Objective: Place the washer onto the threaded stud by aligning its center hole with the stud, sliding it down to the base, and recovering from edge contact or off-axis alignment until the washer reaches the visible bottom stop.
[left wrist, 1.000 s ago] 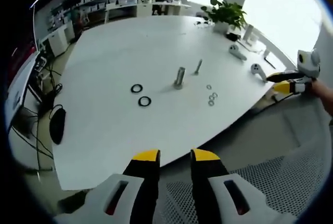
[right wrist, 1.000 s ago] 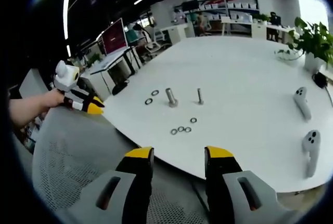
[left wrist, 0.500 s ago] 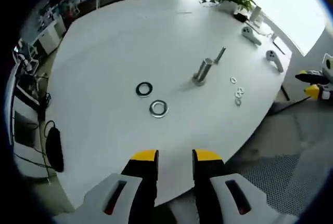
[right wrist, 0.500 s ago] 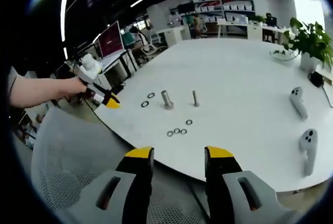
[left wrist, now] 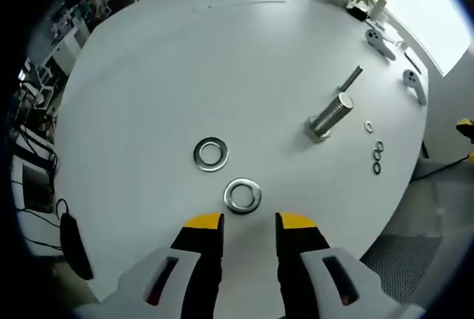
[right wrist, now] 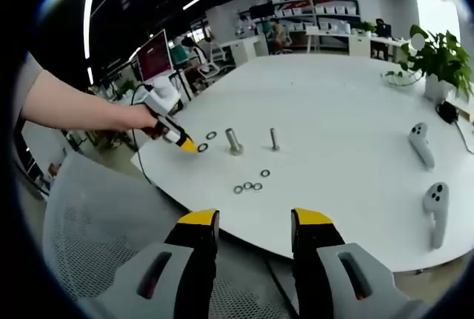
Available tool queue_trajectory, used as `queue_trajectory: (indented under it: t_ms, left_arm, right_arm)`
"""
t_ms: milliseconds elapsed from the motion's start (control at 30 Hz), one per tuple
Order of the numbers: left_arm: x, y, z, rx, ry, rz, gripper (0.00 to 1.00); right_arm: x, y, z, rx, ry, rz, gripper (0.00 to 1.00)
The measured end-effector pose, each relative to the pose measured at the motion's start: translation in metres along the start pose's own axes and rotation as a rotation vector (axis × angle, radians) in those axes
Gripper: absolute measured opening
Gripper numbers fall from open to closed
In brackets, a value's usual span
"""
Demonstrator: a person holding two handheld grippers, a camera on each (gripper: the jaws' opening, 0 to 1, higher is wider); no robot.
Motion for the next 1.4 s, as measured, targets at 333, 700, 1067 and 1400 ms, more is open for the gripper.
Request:
queue_trajectory:
  t_ms: [333, 700, 1067, 1400]
  left_arm:
    - [-0.013, 0.007, -0.008, -0.005, 0.027, -0.023, 0.29]
    - [-0.019, -0.001, -0.005, -0.169, 0.049, -0.012, 0.21]
    - [-0.018, -0.005, -0.014, -0.162, 0.184, -0.007, 0.22]
    - [-0.014, -0.011, -0.014, -0.093, 0.188, -0.041, 0.24]
  right_arm:
    - [0.0, -0.002, 0.001, 0.0, 0.009, 0.009, 0.4]
    - [0.0, -0.003, 0.001, -0.002, 0.016, 0.015, 0.39]
    - [0.0, -0.003, 0.001, 0.002, 0.017, 0.016, 0.38]
    - [0.0, -0.003, 0.001, 0.001, 0.014, 0.015, 0.37]
Point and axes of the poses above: the point that each gripper's makers call its tool centre point, and the gripper's own axes: x roughly backward along the fingers, y roughly to its left, z roughly out of its underside, the point moved 6 cm from there along x, roughly backward along the fingers, and after that the axes turned 14 degrees about -y, right-handed, at the moved point
